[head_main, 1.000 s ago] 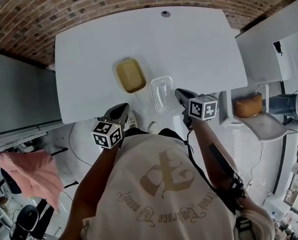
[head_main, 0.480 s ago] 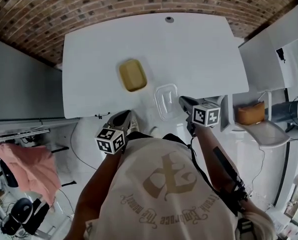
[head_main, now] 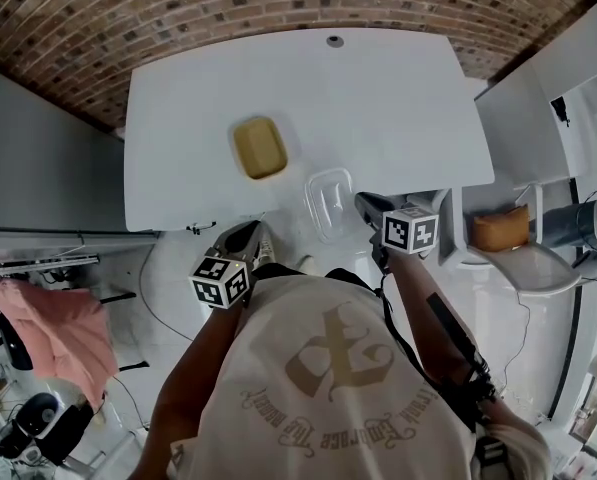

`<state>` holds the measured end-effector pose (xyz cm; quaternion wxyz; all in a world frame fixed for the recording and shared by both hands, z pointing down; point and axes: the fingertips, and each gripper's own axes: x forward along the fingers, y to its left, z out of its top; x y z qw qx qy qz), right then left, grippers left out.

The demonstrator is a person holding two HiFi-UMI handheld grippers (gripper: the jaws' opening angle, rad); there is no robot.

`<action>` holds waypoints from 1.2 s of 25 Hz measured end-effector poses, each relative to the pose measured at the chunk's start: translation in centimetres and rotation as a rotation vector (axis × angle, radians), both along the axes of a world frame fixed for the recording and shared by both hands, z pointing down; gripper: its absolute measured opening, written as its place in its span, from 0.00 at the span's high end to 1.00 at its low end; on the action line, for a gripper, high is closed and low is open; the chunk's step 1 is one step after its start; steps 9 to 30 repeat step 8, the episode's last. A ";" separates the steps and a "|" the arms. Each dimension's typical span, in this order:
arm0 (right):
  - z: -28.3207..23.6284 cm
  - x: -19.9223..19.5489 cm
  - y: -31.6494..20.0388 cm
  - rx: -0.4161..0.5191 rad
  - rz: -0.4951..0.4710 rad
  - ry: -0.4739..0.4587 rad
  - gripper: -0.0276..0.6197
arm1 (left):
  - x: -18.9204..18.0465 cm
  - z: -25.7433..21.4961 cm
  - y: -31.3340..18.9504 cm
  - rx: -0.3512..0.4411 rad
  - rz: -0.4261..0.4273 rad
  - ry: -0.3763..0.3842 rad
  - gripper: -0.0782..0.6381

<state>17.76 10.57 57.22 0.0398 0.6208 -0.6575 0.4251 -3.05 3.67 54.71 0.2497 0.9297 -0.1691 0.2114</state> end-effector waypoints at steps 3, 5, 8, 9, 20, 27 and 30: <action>0.1 0.1 0.5 0.002 -0.004 0.001 0.92 | 0.0 -0.1 0.3 0.005 -0.006 -0.002 0.89; -0.1 0.6 0.7 0.005 -0.002 0.021 0.92 | -0.1 -0.1 0.5 0.007 -0.011 -0.004 0.89; -0.4 0.8 1.0 0.010 0.001 0.031 0.92 | -0.3 -0.1 0.9 0.006 -0.017 -0.007 0.89; -0.4 0.8 1.0 0.010 0.001 0.031 0.92 | -0.3 -0.1 0.9 0.006 -0.017 -0.007 0.89; -0.4 0.8 1.0 0.010 0.001 0.031 0.92 | -0.3 -0.1 0.9 0.006 -0.017 -0.007 0.89; -0.4 0.8 1.0 0.010 0.001 0.031 0.92 | -0.3 -0.1 0.9 0.006 -0.017 -0.007 0.89; -0.4 0.8 1.0 0.010 0.001 0.031 0.92 | -0.3 -0.1 0.9 0.006 -0.017 -0.007 0.89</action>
